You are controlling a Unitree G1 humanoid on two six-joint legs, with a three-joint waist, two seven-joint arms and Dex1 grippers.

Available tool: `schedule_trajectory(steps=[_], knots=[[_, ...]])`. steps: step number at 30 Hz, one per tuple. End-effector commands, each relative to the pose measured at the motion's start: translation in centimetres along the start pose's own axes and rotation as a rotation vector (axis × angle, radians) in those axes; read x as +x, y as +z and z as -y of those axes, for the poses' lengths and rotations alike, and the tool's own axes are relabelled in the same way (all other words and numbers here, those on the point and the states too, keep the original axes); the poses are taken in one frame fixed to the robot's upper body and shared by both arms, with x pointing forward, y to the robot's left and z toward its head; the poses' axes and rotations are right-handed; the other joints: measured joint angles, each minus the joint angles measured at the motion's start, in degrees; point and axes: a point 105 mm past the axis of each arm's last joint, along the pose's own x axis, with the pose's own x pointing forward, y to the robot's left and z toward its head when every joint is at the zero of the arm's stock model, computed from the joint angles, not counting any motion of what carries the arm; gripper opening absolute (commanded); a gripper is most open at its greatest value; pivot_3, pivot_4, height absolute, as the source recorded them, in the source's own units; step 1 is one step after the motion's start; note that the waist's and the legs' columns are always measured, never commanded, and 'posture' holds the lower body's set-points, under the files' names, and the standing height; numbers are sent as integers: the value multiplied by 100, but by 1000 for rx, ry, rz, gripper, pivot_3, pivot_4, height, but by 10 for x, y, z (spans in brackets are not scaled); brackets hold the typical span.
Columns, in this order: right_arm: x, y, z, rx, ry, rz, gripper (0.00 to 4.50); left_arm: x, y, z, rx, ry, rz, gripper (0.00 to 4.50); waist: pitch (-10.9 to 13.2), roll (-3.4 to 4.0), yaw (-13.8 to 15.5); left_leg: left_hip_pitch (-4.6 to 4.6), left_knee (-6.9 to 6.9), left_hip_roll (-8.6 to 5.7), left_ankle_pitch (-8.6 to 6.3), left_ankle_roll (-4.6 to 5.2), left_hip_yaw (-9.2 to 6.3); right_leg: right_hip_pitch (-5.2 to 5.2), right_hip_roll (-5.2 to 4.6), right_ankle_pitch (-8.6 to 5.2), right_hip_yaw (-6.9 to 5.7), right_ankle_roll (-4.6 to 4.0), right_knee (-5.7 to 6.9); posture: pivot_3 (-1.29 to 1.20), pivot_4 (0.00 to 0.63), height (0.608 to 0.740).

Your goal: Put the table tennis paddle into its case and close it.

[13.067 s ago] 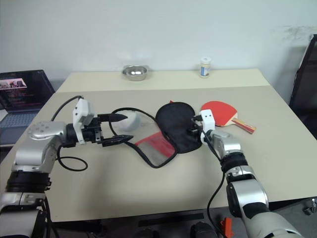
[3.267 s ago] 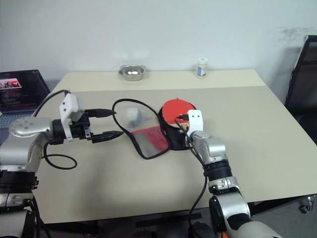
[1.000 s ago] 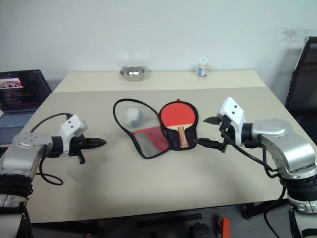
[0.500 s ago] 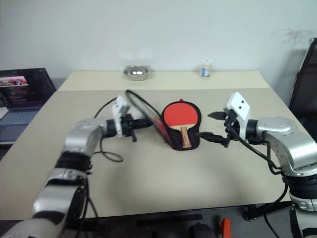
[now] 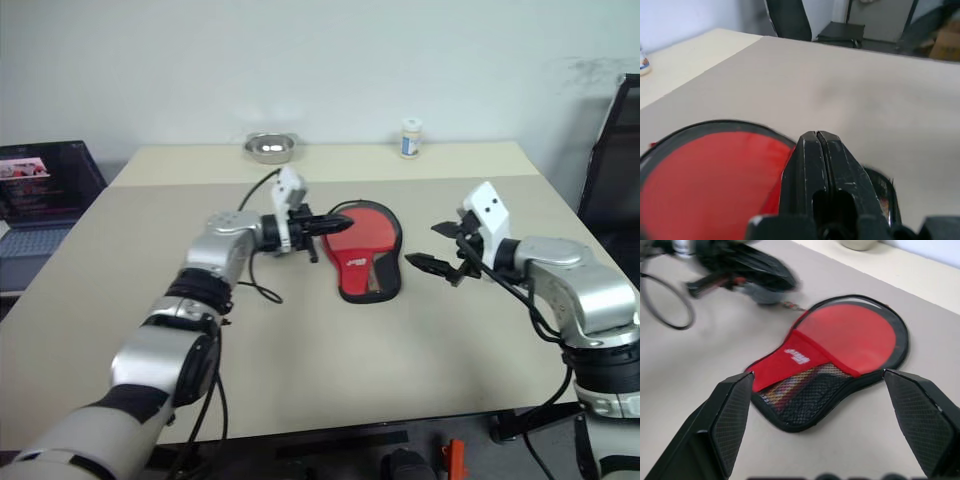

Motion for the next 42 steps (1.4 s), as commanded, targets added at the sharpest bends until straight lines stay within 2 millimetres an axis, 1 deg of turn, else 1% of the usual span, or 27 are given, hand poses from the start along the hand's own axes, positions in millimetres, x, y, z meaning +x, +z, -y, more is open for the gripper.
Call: schedule_trajectory(steps=[1, 3, 6, 9, 12, 16, 19, 24, 27, 29, 32, 35, 37, 38, 40, 42], knots=[[22, -4, 7, -14, -38, -14, 4500, -42, 8, 0, 118, -16, -14, 24, 0, 1, -47, 7, -3, 4, 0, 0, 0, 0, 1, 0, 10, -1, 2, 0, 150, 740], [37, -12, 12, 5, -49, -40, 4500, -65, 7, 1, 135, 2, -43, 24, 0, 1, -32, 3, -3, 4, 1, -1, -2, -5, 2, 1, 7, -1, 7, 0, 150, 740], [59, -21, 23, 32, -81, -63, 4500, -91, 11, 3, 148, 43, -68, 24, 0, 0, 5, -5, 4, 3, 1, -2, -2, -5, -3, 2, 1, -4, 7, 0, 150, 740], [76, -29, 36, 68, -131, -80, 4500, -107, 13, 5, 152, 92, -82, 24, 0, 0, 54, -8, 5, 0, 1, -1, -2, -4, -7, 3, 0, -5, 3, 0, 150, 740], [86, -41, 48, 63, -176, -125, 4500, -114, 12, 10, 143, 117, -89, 24, 0, 0, 94, -15, 5, -5, 1, -1, -2, -2, -15, 12, -8, -21, 0, 0, 150, 740], [90, -59, 55, 59, -193, -185, 4500, -120, 10, 13, 139, 144, -100, 24, 0, -1, 103, -16, 5, -7, 1, -1, -2, -2, -18, 15, -6, -25, -4, 0, 150, 740], [91, -71, 55, 75, -186, -228, 4500, -124, 12, 11, 139, 163, -103, 24, -1, -1, 56, -12, 4, -5, 1, -1, -2, -2, -16, 15, -3, -25, 1, 0, 150, 740], [99, -76, 49, 75, -161, -245, 4500, -126, 14, 10, 140, 174, -104, 24, -2, -1, 38, -1, 3, -2, 1, -1, -3, 3, -14, 14, -3, -24, 6, 0, 150, 740], [106, -77, 41, 80, -130, -249, 3929, -126, 14, 10, 142, 176, -107, 0, -5, -5, 35, 0, 4, -1, 1, -1, -3, 5, -14, 15, -3, -25, 7, 0, 150, 740], [111, -78, 35, 91, -110, -252, 3293, -125, 15, 10, 143, 176, -106, 0, -7, -9, 32, 1, 4, 0, 1, -2, -3, 6, -14, 15, -3, -26, 8, 0, 150, 740], [119, -86, 22, 122, -76, -284, 2323, -124, 16, 10, 148, 178, -108, 0, -13, -17, -8, 10, 3, 1, 1, -2, -1, 8, -14, 16, 4, -26, 12, 0, 150, 740], [121, -93, 17, 148, -69, -310, 1286, -125, 15, 11, 146, 177, -115, 0, -26, -28, -25, 25, 0, 7, 1, -1, 0, 17, -14, 15, 9, -25, 15, 0, 150, 740], [123, -94, 13, 183, -58, -311, 721, -127, 12, 12, 141, 175, -127, 0, -29, -32, -27, 40, -1, 9, 1, -2, 0, 29, -14, 13, 9, -22, 16, 0, 150, 740], [125, -93, 10, 200, -47, -306, 508, -128, 11, 14, 136, 171, -134, 0, -30, -32, -29, 43, -1, 9, 1, -2, 1, 32, -14, 11, 10, -19, 17, 0, 150, 740], [131, -86, 2, 247, -4, -275, 25, -131, 6, 16, 126, 158, -157, 0, -32, -34, -46, 53, -2, 9, 1, -2, 6, 35, -14, 10, 16, -18, 20, 0, 150, 740], [136, -74, -8, 286, 53, -240, 25, -135, 1, 22, 115, 130, -180, 0, -32, -34, -54, 57, -4, 11, 1, -2, 8, 35, -14, 10, 19, -19, 23, 0, 150, 740]])
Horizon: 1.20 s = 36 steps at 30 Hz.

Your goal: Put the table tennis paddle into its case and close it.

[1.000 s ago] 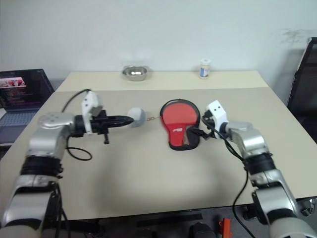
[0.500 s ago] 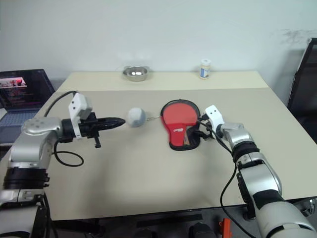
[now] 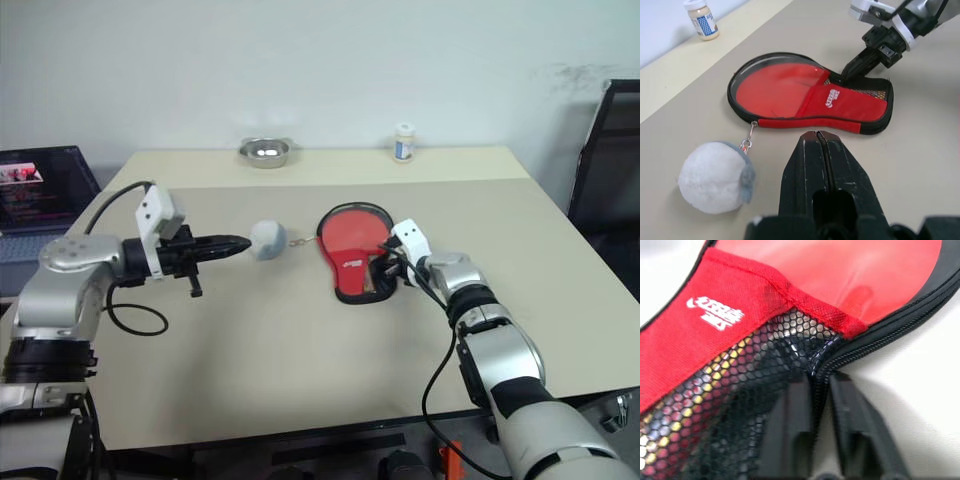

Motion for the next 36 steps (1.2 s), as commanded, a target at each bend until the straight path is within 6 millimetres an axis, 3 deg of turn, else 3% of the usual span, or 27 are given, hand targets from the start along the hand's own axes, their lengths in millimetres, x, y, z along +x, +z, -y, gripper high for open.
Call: schedule_trajectory(steps=[1, 5, 10, 20, 26, 36], knots=[[8, 1, -26, 75, 132, -14, 25, -10, 7, 7, 32, -41, -1, 0, 0, 0, -8, 0, -1, 3, 0, 0, 1, -1, 0, 1, 1, -2, -1, 0, 150, 740], [9, 4, -51, 73, 237, -13, 25, -16, 0, 21, 20, -119, -33, 0, 1, 1, -50, -18, -4, 64, -2, -3, 7, -15, 14, 5, 0, -14, -12, 0, 150, 740], [-1, -16, -80, 92, 276, -36, 25, -18, -11, 45, -16, -208, -67, 0, 0, 2, -69, -32, -13, 73, -7, -11, 4, -35, 20, 1, -3, -21, -7, 0, 150, 740], [-62, -57, -105, 123, 262, -103, 25, -20, -25, 79, -67, -314, -104, 0, -1, 1, 61, -35, -8, 67, -15, -23, -5, -30, 19, -19, -18, -3, -14, 0, 150, 740], [-85, -64, -115, 107, 263, -136, 25, -19, -23, 86, -69, -346, -102, 0, -2, 0, 100, -39, -5, 60, -16, -23, -8, -29, 28, -19, -24, -2, -20, 0, 150, 740], [-97, -71, -125, 148, 262, -166, 25, -14, -21, 81, -55, -347, -95, 0, -2, -1, 100, -43, -6, 59, -16, -22, -10, -30, 48, -20, -23, -2, -27, 0, 150, 740]])
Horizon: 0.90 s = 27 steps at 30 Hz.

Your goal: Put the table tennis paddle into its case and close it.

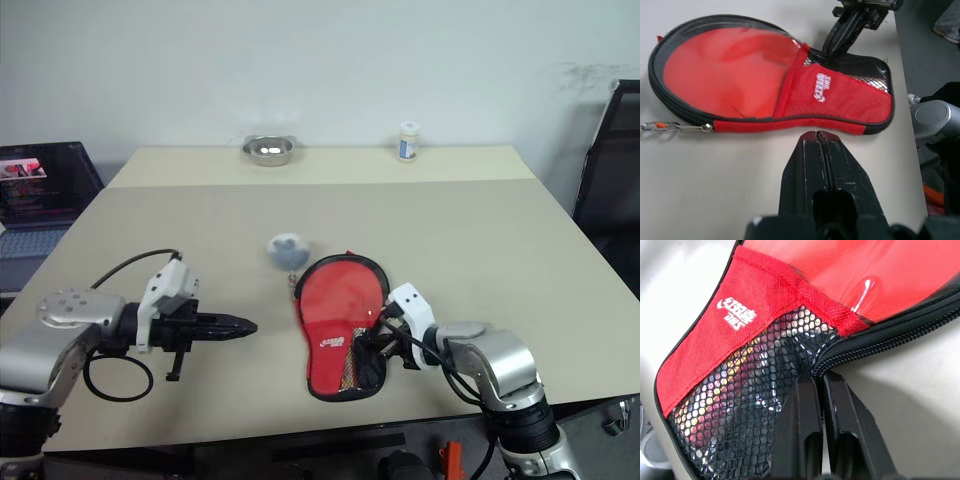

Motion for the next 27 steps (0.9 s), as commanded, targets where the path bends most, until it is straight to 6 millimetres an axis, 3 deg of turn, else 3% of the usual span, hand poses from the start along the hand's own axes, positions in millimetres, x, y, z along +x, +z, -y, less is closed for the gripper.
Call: schedule_trajectory(steps=[1, 13, 23, 27], knots=[[-4, -6, -12, 16, 50, -13, 25, -4, 8, -2, 39, 5, 4, 0, 0, 0, 0, -1, 0, 0, 0, 0, -1, 0, 1, 0, -1, 0, -1, 0, 150, 740], [-15, -17, -16, 49, 48, -38, 25, -5, 9, -4, 43, 11, 2, 0, 0, -1, 1, -4, 2, 1, 0, 0, -3, 0, 2, 0, -2, 0, -2, 0, 150, 740], [-16, -21, -2, 40, -42, -50, 25, -3, 10, -12, 55, 29, 15, 0, -1, -1, 2, -5, 4, 0, 0, 0, -4, 1, 2, -1, -3, 2, -2, 0, 150, 740], [-20, -18, 0, 16, -50, -41, 961, -2, 10, -16, 55, 47, 26, 0, -2, -3, 2, -4, 6, 0, 0, 0, -4, 2, 2, -1, -3, 2, 0, 0, 150, 740]])
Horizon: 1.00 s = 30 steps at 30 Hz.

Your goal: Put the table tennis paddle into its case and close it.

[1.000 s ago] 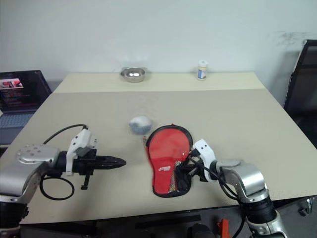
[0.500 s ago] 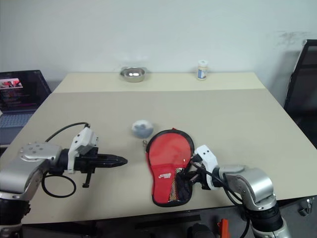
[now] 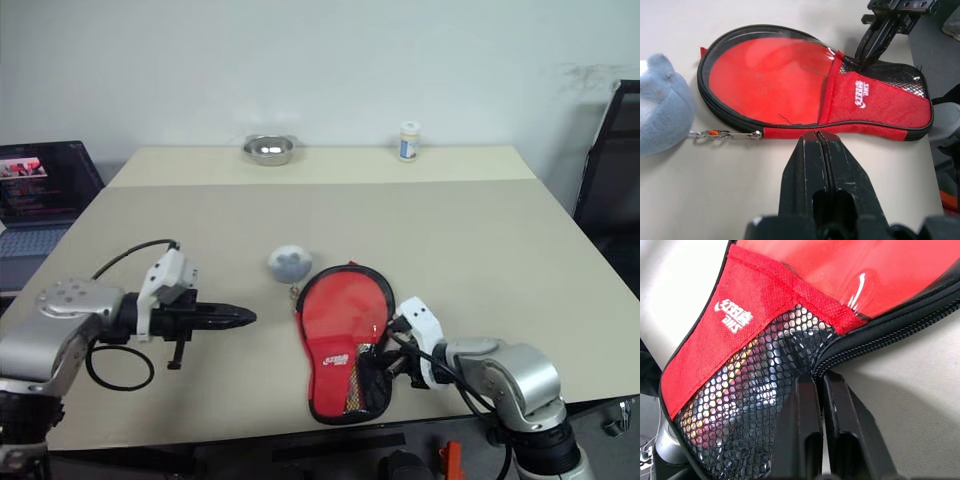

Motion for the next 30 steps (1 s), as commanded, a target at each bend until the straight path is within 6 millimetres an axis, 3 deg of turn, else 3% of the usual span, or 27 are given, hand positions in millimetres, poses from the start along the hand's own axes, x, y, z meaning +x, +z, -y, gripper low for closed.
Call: schedule_trajectory(steps=[1, 5, 10, 14, 17, 20, 24, 30], knots=[[-9, -1, 5, -48, -34, -6, 1312, 1, 6, -4, 36, 20, 15, 0, -1, -1, 1, 0, 0, 0, 0, 0, 0, 0, 0, 0, 0, 0, 0, 0, 150, 740], [-20, 6, -3, -262, -57, -5, 2681, 2, 7, -6, 35, 39, 31, 0, -1, -1, 0, 0, 1, 1, 0, 0, -1, 1, -3, 0, 1, 0, -1, 0, 150, 740], [-34, 20, -7, -347, -29, 18, 4368, 2, 7, -9, 34, 61, 42, 0, -2, -4, 1, 0, 1, -1, 0, 0, 0, -1, 4, 0, 1, 0, -1, 0, 150, 740], [-40, 53, -5, -448, -10, 97, 4444, -2, 6, -12, 4, 98, 50, 0, -2, -4, -12, 4, 2, -1, 0, 0, 2, 0, 10, 0, 2, 1, -2, 0, 150, 740], [-22, 87, 3, -479, -38, 201, 4444, -6, 7, -23, -30, 179, 69, 0, -2, -4, -20, 9, 1, 0, 0, 0, 1, 1, 26, 0, 4, 0, -2, 0, 150, 740], [0, 102, 4, -516, -34, 232, 4500, -8, 8, -29, -20, 224, 81, 873, -2, -4, -11, 7, -1, 10, 1, 1, 1, -2, 41, 0, 2, 0, 1, 0, 150, 740], [38, 102, 3, -546, -21, 235, 4500, -15, 11, -41, -8, 330, 96, 2337, -2, -4, -8, -9, 0, 12, 0, 0, 2, -8, 42, -3, 2, -7, -3, 0, 150, 740], [63, 101, 2, -526, -23, 258, 4500, -22, 12, -59, -5, 436, 99, 4458, -3, -5, -6, -13, 6, 10, 1, 0, 1, -13, 25, -1, 7, -10, 3, 0, 150, 740]])
